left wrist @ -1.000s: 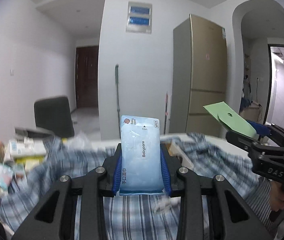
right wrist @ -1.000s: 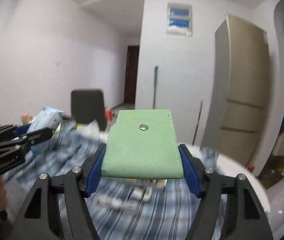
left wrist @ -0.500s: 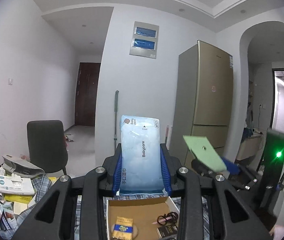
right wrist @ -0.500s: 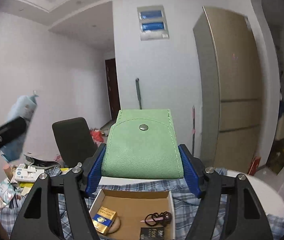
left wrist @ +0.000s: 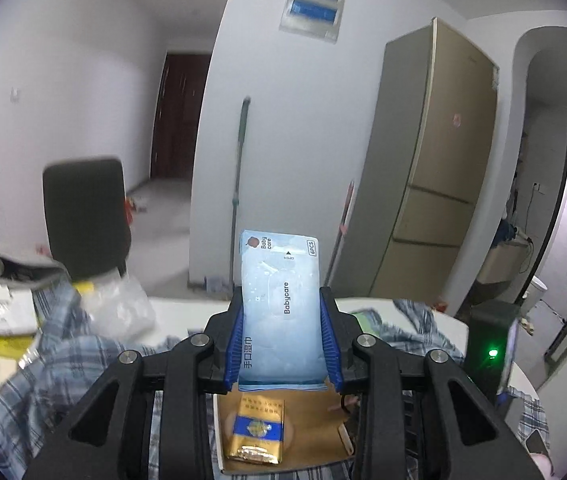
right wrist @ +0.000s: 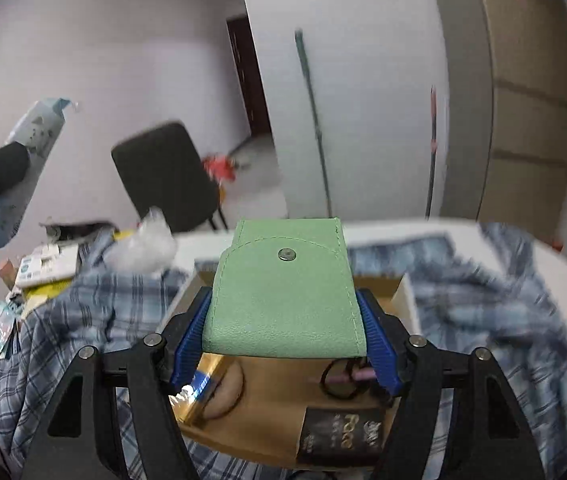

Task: Organize soft objects
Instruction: 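Carry wipes packet and green pouch into the white box and open both grippers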

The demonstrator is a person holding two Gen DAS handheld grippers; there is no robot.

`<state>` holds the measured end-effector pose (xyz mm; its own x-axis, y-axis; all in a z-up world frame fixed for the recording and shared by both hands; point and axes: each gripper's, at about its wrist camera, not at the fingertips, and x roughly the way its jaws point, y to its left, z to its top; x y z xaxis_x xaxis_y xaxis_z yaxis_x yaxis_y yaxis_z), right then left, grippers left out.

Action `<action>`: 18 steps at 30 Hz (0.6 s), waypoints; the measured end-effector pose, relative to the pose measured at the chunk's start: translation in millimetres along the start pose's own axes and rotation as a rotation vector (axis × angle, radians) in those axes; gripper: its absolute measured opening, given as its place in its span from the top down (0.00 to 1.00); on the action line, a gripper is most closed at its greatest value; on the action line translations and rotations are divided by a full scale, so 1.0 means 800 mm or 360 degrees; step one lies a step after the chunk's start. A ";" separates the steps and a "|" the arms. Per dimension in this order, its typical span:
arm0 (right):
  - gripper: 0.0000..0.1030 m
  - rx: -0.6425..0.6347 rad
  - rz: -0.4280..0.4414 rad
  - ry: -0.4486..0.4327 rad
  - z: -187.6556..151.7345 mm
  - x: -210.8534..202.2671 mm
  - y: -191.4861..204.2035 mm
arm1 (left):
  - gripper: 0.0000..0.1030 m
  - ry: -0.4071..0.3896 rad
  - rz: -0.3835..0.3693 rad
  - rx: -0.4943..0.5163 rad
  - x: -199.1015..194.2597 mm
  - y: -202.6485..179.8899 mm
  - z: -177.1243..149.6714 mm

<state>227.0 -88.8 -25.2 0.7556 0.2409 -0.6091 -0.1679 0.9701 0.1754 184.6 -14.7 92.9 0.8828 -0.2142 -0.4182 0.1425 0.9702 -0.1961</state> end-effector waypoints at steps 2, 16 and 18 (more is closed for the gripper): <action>0.33 0.0013 0.0030 0.0102 -0.009 0.021 -0.006 | 0.66 0.0067 0.0015 0.0007 0.017 0.001 -0.008; 0.31 0.0056 0.0031 0.0412 -0.045 0.082 -0.014 | 0.66 0.0277 0.0129 0.0088 0.080 0.000 -0.061; 0.25 0.0085 0.0057 0.0433 -0.044 0.084 -0.018 | 0.66 0.0277 0.0132 0.0094 0.081 0.002 -0.061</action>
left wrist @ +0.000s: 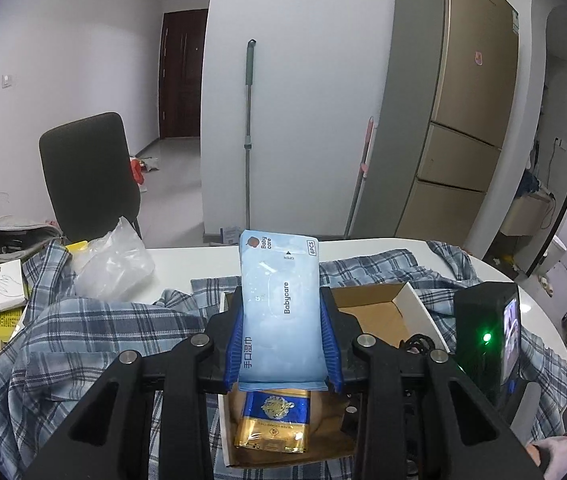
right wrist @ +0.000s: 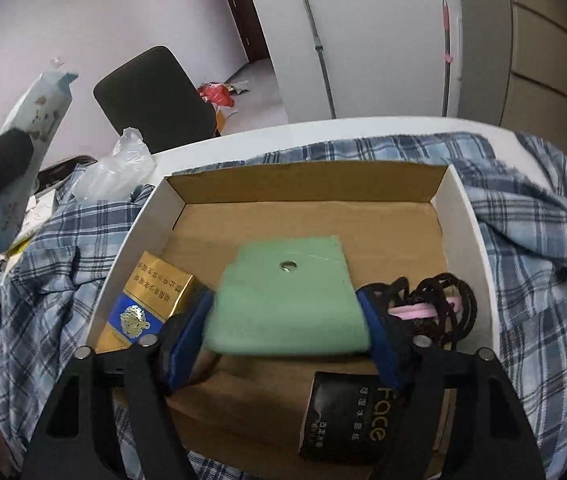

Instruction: Organize soft objects

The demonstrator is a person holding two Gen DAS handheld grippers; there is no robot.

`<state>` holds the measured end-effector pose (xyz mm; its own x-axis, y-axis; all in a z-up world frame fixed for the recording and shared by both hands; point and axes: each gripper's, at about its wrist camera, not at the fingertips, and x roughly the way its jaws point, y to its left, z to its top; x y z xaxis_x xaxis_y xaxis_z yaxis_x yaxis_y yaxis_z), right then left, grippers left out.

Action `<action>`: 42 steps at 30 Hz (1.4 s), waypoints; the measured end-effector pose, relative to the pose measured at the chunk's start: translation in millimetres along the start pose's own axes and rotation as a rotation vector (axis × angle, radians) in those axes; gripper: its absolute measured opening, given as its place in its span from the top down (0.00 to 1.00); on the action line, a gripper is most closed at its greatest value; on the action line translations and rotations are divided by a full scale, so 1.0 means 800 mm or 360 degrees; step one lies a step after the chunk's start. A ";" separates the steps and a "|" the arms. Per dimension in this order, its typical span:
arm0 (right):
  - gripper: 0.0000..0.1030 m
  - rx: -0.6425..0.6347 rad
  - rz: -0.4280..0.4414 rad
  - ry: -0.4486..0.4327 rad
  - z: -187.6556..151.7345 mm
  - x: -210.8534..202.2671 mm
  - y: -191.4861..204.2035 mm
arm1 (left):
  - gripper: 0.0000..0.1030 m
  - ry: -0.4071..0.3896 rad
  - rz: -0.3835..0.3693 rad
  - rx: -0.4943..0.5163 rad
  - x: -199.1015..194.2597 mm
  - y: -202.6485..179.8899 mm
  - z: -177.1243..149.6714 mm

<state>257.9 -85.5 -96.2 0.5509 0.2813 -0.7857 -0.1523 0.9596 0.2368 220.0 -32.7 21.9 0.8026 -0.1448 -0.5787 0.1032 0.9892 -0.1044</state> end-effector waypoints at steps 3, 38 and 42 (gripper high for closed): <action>0.23 0.0017 0.0004 -0.0035 0.005 -0.012 -0.004 | 0.66 -0.0018 -0.0002 0.0018 -0.003 -0.005 0.000; 0.23 0.0061 -0.0417 -0.0746 0.042 -0.230 -0.020 | 0.06 -0.0241 -0.0079 0.0174 -0.084 -0.046 0.018; 0.23 0.0040 -0.0388 -0.0837 0.022 -0.271 -0.008 | 0.06 -0.0350 -0.0113 0.0229 -0.143 -0.052 0.016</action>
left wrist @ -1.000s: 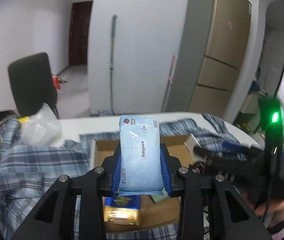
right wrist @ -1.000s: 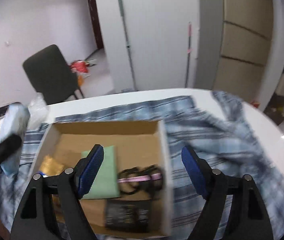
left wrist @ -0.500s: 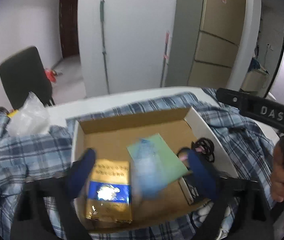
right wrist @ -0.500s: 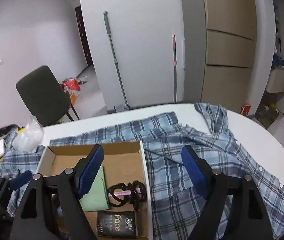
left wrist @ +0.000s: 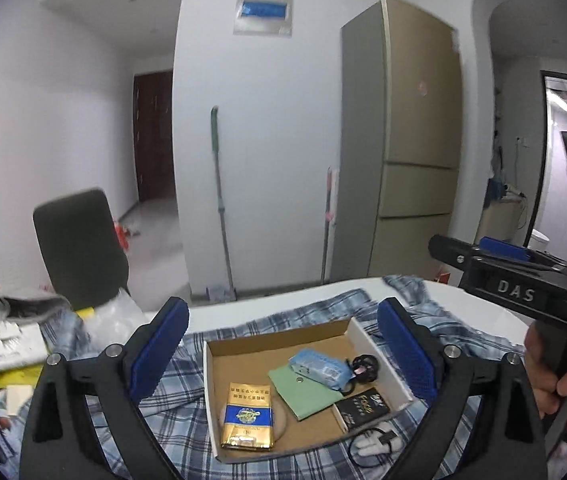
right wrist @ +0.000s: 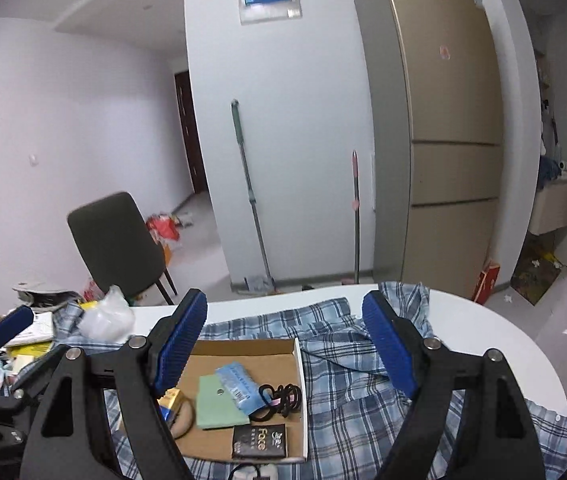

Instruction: Organize soft objects

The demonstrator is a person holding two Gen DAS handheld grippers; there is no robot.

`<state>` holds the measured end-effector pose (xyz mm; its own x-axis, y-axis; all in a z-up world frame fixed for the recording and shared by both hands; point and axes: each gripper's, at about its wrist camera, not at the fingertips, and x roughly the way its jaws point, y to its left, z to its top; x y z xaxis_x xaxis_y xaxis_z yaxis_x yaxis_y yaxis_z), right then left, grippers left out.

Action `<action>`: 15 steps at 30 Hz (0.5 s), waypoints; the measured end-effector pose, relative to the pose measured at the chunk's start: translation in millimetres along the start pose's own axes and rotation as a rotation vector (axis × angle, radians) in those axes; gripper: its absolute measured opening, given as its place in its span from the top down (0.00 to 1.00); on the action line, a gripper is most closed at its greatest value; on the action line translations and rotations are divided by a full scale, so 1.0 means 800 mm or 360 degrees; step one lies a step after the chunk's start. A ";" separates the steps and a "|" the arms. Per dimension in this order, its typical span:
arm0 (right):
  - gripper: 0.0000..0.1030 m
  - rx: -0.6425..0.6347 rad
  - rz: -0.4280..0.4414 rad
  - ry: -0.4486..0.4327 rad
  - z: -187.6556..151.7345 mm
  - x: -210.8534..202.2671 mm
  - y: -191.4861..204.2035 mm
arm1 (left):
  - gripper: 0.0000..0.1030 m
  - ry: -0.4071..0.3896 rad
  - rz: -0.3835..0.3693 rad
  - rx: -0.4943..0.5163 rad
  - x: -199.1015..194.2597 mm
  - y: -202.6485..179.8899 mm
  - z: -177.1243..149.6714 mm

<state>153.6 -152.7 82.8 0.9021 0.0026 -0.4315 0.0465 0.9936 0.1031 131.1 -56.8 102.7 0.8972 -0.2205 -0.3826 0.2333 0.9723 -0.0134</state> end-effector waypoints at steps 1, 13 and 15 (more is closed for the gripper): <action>0.22 -0.0012 0.0009 -0.0019 -0.002 -0.010 0.001 | 0.06 -0.0022 0.0001 0.0016 -0.011 -0.003 -0.001; 0.18 -0.0109 0.0076 -0.0030 -0.077 -0.073 -0.014 | 0.06 0.0071 -0.0111 0.0179 -0.065 -0.026 -0.076; 0.17 -0.0127 0.0072 0.0001 -0.091 -0.069 -0.017 | 0.06 0.0158 -0.0160 0.0182 -0.053 -0.027 -0.091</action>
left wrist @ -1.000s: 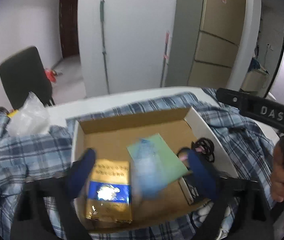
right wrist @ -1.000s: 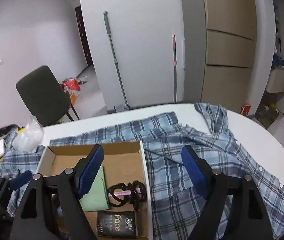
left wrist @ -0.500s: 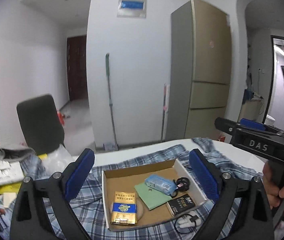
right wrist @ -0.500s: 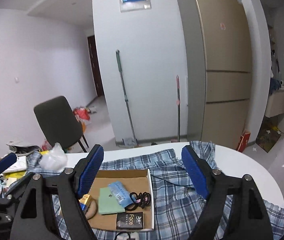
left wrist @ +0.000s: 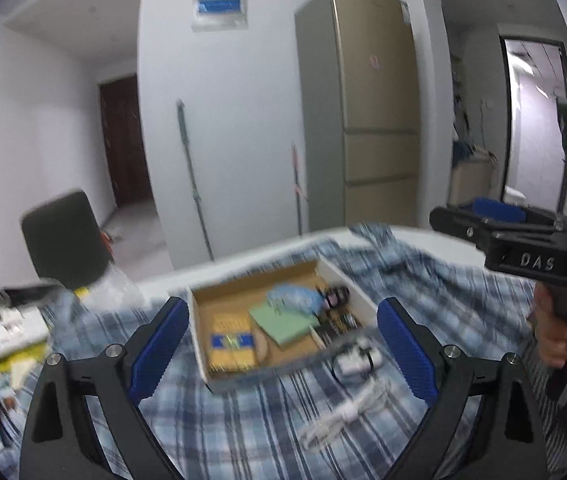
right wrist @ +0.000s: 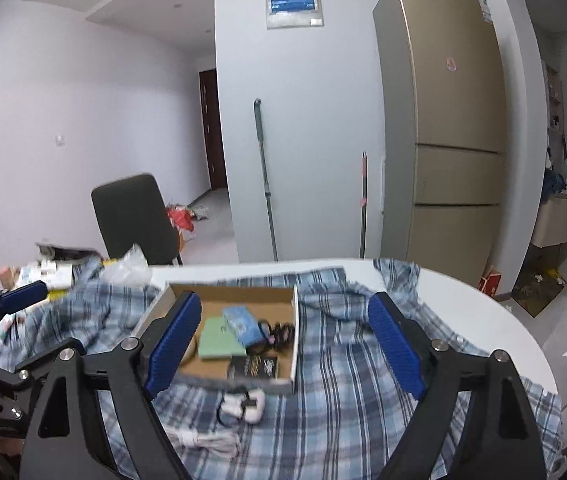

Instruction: Organize soft objects

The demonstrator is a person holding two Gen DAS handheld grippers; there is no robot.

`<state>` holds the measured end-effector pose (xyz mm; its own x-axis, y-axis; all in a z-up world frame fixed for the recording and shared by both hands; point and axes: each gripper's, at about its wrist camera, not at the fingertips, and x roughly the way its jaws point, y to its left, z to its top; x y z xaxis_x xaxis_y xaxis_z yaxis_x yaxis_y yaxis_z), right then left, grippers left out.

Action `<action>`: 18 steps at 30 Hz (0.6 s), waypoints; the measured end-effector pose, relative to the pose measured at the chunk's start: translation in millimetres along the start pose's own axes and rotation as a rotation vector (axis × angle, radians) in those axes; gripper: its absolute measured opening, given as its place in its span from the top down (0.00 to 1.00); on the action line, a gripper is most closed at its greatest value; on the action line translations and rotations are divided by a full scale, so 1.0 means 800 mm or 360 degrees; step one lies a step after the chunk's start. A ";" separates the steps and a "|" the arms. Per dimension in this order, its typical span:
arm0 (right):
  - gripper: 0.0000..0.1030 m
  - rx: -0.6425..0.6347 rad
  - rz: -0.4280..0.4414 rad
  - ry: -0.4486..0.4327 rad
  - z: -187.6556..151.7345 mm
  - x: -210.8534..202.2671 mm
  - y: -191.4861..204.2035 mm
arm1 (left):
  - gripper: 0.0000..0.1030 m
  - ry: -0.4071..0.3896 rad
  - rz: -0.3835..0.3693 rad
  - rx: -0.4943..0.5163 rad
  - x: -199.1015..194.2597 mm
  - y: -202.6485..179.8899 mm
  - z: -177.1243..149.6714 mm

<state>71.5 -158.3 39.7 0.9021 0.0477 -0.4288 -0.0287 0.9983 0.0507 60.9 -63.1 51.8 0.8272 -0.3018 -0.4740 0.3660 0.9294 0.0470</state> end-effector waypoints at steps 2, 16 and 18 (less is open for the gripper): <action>0.17 -0.0014 -0.0001 0.0045 -0.014 0.008 -0.003 | 0.06 0.0082 -0.0037 0.0009 0.015 0.000 -0.015; 0.17 0.0034 -0.0032 0.0224 -0.066 0.055 -0.033 | 0.23 0.0551 -0.0372 0.0220 0.103 -0.035 -0.078; 0.17 0.0044 -0.0032 0.0246 -0.070 0.058 -0.034 | 0.30 0.0601 -0.0394 0.0265 0.115 -0.046 -0.083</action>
<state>90.2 -181.8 -31.7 0.8253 0.0345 -0.5637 0.0026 0.9979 0.0649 95.4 -111.2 -51.8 0.5051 -0.3826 -0.7736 0.6210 0.7836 0.0179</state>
